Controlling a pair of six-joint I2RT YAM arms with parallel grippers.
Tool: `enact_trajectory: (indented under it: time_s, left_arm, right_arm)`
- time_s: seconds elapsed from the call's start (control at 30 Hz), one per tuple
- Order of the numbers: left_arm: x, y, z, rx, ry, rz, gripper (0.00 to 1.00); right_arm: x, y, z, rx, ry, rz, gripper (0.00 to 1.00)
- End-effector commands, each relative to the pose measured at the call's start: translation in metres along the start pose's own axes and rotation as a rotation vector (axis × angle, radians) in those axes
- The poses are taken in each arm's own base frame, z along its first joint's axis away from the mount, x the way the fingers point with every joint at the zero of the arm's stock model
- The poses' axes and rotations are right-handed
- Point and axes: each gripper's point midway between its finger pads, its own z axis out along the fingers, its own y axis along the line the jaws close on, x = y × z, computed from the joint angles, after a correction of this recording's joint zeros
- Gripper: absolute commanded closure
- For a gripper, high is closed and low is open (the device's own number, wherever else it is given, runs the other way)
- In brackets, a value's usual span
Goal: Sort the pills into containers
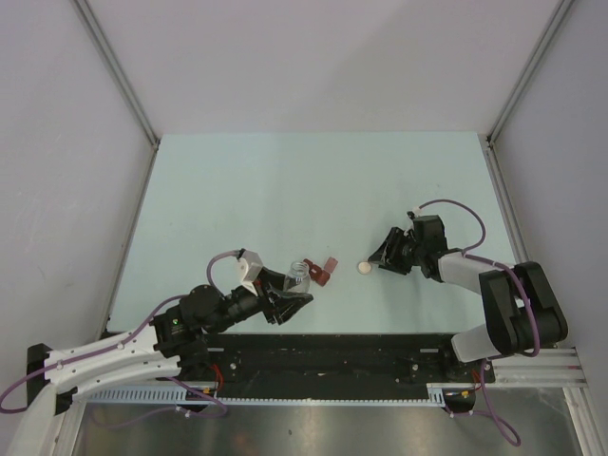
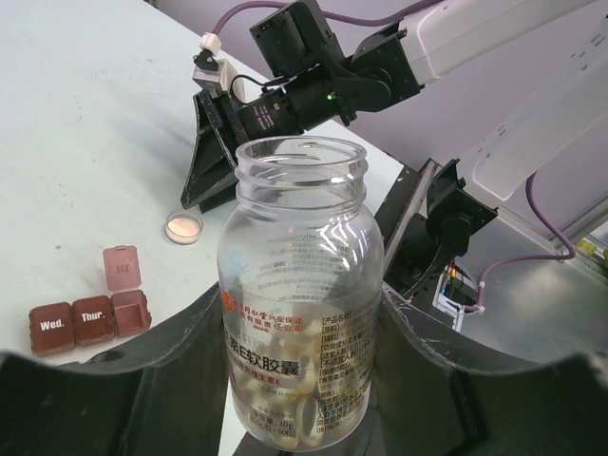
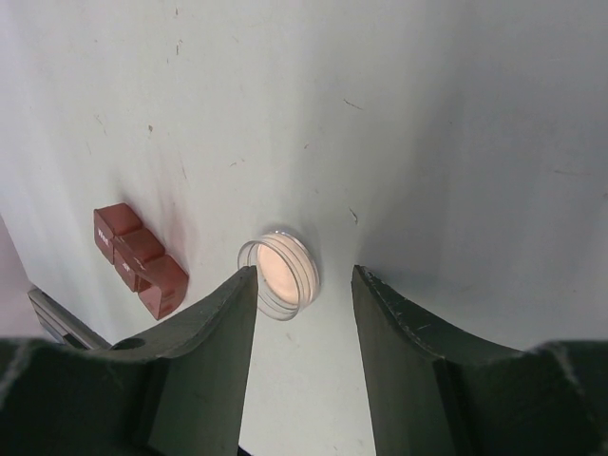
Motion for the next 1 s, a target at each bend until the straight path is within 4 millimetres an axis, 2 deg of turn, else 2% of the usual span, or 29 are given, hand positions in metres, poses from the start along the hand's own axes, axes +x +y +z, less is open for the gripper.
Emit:
enact_trajectory:
  time_s: [0.0, 0.23, 0.63, 0.67, 0.7, 0.97]
  left_arm:
    - [-0.0096, -0.0064, -0.0004, 0.028, -0.039, 0.000, 1.00]
    - [-0.0091, -0.0061, -0.0016, 0.029, -0.042, -0.002, 1.00]
    - [-0.0089, -0.0056, -0.0017, 0.028, -0.042, 0.000, 1.00]
    - [-0.0098, -0.0055, -0.0017, 0.027, -0.044, 0.000, 1.00]
    - [-0.0092, -0.0058, -0.0015, 0.028, -0.042, 0.000, 1.00]
    - [-0.0084, -0.0055, -0.0012, 0.027, -0.039, 0.000, 1.00]
  right_arm:
    - [0.0332, -0.0425, 0.0005, 0.162, 0.102, 0.018, 0.49]
    - [0.0364, -0.0430, 0.0022, 0.191, 0.113, -0.003, 0.49]
    - [0.0375, -0.0443, 0.0016, 0.198, 0.116, 0.002, 0.55]
    - [0.0374, -0.0441, 0.0020, 0.196, 0.116, -0.001, 0.90]
    - [0.0371, -0.0465, 0.0018, 0.209, 0.113, 0.007, 1.00]
    - [0.0361, -0.0500, -0.0002, 0.220, 0.109, 0.028, 1.00]
